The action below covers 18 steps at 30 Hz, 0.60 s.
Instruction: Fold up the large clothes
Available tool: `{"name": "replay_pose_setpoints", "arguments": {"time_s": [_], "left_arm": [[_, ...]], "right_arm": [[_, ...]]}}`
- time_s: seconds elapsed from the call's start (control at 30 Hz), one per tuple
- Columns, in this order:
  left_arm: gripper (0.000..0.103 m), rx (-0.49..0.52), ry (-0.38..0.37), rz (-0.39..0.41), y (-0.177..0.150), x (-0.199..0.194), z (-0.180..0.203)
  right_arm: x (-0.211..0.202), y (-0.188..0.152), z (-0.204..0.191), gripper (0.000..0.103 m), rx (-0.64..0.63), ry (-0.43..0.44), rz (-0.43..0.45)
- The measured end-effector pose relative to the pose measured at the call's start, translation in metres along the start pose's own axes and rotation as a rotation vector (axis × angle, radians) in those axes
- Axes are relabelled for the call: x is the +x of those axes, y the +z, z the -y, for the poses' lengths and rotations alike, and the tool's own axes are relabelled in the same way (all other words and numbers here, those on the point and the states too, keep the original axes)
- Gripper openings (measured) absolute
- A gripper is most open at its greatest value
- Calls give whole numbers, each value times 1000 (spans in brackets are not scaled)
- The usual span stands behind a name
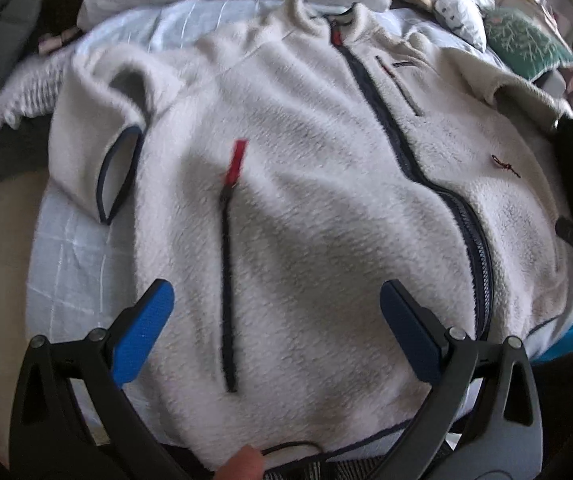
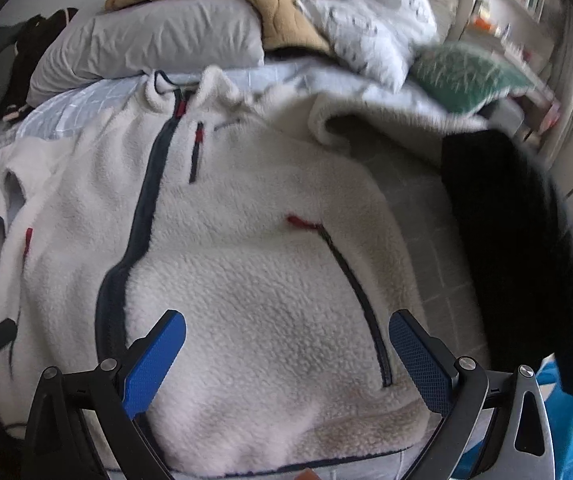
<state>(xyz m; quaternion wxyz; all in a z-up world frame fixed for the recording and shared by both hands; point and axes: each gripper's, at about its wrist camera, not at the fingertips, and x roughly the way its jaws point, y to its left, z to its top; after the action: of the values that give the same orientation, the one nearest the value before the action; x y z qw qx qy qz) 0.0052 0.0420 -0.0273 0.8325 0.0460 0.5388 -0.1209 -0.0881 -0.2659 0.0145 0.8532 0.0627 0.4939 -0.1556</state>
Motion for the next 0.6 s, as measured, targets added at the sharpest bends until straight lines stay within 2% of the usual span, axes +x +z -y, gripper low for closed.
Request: {"name": "replay_pose_setpoints", "arguments": {"time_s": [0.1,0.27,0.37,0.47,0.57,0.6], "left_arm": [[102,-74,-58,-45,-3,1,-35],[102,-179,-157,-91,-21,5,-82],[102,-221,-248,-149,-35,15,-100],[100,-250,-320,-208,-47,27,-110],[97,-266,-394,-319,-66,52,-109],[96,-260,-405,-343,-70,58,-106]], "right_arm": [[9,-4,36,103,79,69,-91],[15,-22,83,103,118,95,-158],[23,-36,99,103,135,132,-211],[34,-46,116,103,171,216,-268],[49,-53,129,102,212,265,-319],[60,-57,133,98,227,275,-359]]}}
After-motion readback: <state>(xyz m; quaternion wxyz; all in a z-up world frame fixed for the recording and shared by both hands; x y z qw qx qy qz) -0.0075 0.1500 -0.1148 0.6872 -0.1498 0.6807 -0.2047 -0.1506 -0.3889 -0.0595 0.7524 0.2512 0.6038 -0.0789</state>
